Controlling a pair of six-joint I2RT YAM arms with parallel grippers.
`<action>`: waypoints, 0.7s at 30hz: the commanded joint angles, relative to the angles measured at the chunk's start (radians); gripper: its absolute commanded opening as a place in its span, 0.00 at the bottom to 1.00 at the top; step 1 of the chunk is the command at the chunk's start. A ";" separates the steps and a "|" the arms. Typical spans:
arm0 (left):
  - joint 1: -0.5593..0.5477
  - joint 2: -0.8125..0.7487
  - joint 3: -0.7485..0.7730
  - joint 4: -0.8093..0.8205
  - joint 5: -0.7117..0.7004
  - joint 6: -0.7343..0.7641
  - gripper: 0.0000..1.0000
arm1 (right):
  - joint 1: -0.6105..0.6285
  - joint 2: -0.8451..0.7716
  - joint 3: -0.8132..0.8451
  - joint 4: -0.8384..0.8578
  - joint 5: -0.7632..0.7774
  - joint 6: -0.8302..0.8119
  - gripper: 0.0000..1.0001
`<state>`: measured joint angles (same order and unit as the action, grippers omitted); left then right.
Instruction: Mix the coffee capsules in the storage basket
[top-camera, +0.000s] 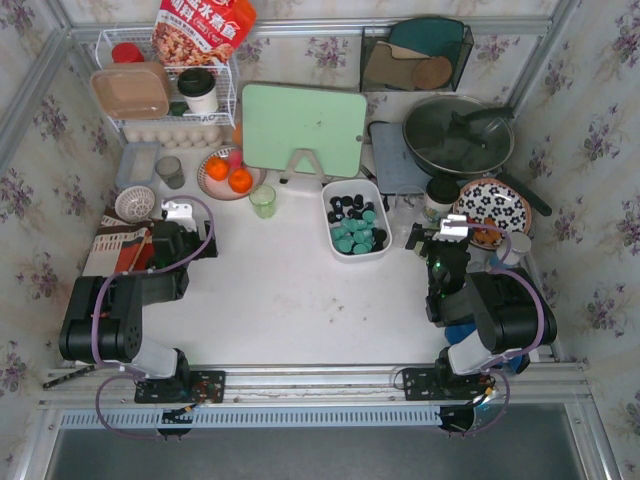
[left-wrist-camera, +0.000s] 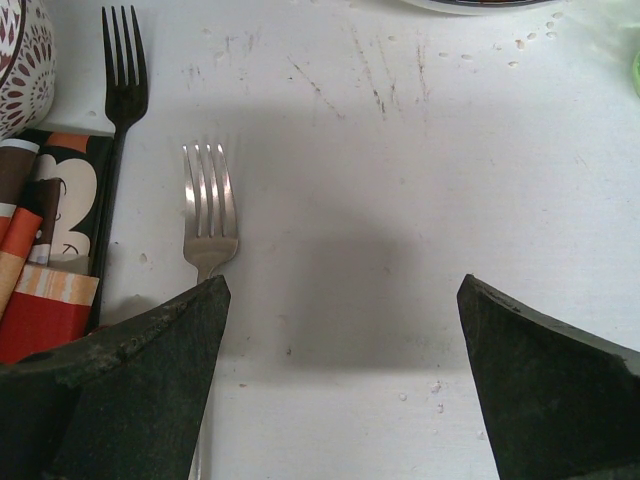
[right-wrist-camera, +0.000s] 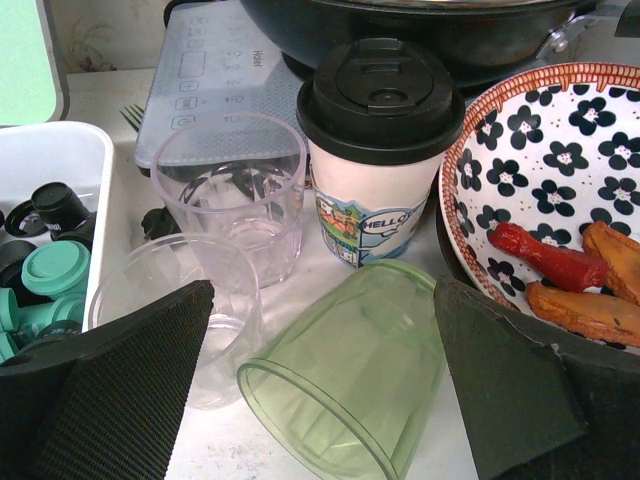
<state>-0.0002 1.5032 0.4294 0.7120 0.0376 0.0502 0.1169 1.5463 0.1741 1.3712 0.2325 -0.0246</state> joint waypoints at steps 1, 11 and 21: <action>0.000 -0.003 0.005 0.019 0.008 0.004 0.99 | 0.000 0.004 0.003 0.025 0.006 0.006 1.00; 0.000 -0.003 0.005 0.019 0.008 0.004 0.99 | 0.000 0.003 0.008 0.015 0.005 0.008 1.00; 0.000 -0.003 0.005 0.019 0.008 0.004 0.99 | 0.000 0.004 0.008 0.015 0.004 0.008 1.00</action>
<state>-0.0002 1.5032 0.4294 0.7120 0.0376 0.0502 0.1162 1.5463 0.1761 1.3624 0.2325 -0.0238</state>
